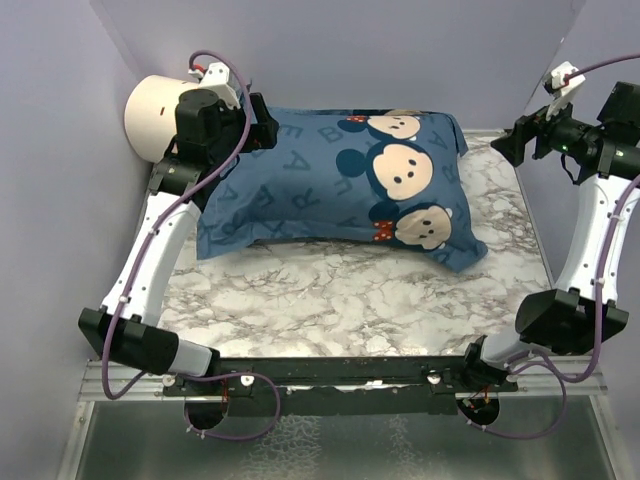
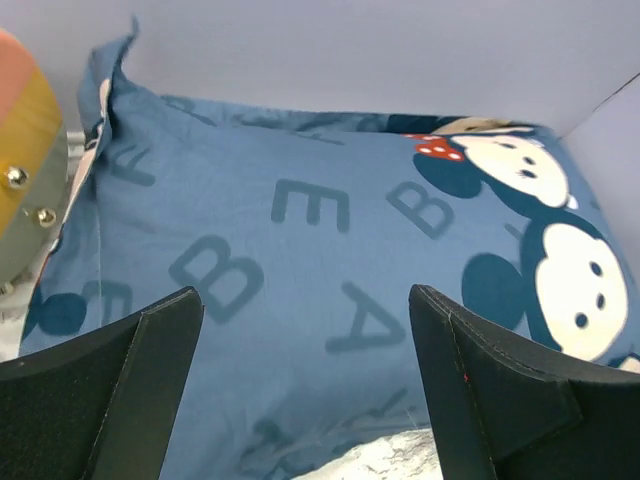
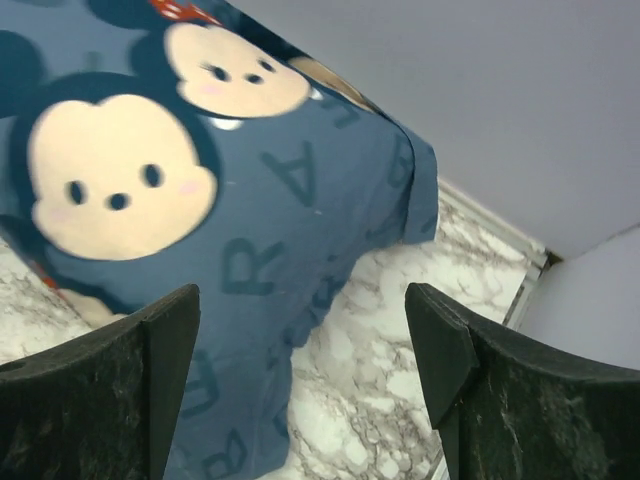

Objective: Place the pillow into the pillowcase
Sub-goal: Turn over the pillow at the center of the board.

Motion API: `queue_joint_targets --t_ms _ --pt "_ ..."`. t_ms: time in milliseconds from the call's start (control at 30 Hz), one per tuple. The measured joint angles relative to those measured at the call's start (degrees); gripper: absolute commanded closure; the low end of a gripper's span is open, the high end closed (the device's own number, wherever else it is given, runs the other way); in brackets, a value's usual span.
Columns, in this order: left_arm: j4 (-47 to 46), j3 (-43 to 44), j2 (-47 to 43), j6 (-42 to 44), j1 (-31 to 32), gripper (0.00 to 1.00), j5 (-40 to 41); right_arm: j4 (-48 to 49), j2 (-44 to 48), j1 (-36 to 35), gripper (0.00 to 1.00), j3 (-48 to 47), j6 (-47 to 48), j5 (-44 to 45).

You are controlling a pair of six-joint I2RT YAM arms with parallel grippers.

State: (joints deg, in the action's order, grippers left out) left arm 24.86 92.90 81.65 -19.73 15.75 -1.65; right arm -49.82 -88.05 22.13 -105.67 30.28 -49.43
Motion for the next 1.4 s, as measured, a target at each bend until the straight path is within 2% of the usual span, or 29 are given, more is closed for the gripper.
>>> queue_joint_targets --t_ms 33,67,100,200,333,467,600,700,800,1167,1400 --pt "-0.33 0.02 -0.76 0.11 0.0 0.13 -0.13 0.07 1.09 0.0 0.11 -0.02 0.0 -1.09" --pt "-0.79 0.04 -1.79 0.2 0.0 0.11 -0.48 0.11 1.73 0.0 0.02 -0.07 -0.02 -1.84" --pt "-1.25 0.04 -2.6 0.26 0.0 0.08 -0.92 0.13 2.34 0.0 0.0 -0.17 -0.02 -2.86" --pt "-4.52 -0.76 -4.92 0.42 -0.42 0.01 -5.25 -0.09 2.97 0.0 0.0 -0.81 0.07 -6.62" --pt "-8.55 -1.25 -7.13 -0.52 -2.1 0.01 -13.64 1.33 3.02 0.0 0.0 -1.07 -4.98 -9.97" --pt "-7.82 9.86 -2.75 -3.21 -5.11 0.01 -19.91 5.16 3.78 0.09 0.0 -2.91 -12.81 -8.5" --pt "-7.63 18.8 0.85 -5.33 -6.03 0.01 -23.34 8.66 8.44 0.11 0.0 -4.85 -18.53 -6.23" --pt "-7.19 19.82 0.98 -6.27 -5.99 0.01 -25.27 10.69 10.93 0.11 0.0 -9.92 -21.11 -5.25" --pt "-6.14 19.63 0.98 -6.43 -6.01 0.01 -26.18 12.15 13.31 0.09 0.0 -9.97 -22.6 -3.85" --pt "-2.82 18.67 1.38 -6.29 -7.13 0.01 -27.58 13.29 15.65 0.11 0.0 2.36 -23.58 5.2" --pt "-2.75 18.67 1.44 -6.29 -7.19 0.01 -27.78 14.03 17.35 0.11 0.0 4.85 -23.58 6.84"
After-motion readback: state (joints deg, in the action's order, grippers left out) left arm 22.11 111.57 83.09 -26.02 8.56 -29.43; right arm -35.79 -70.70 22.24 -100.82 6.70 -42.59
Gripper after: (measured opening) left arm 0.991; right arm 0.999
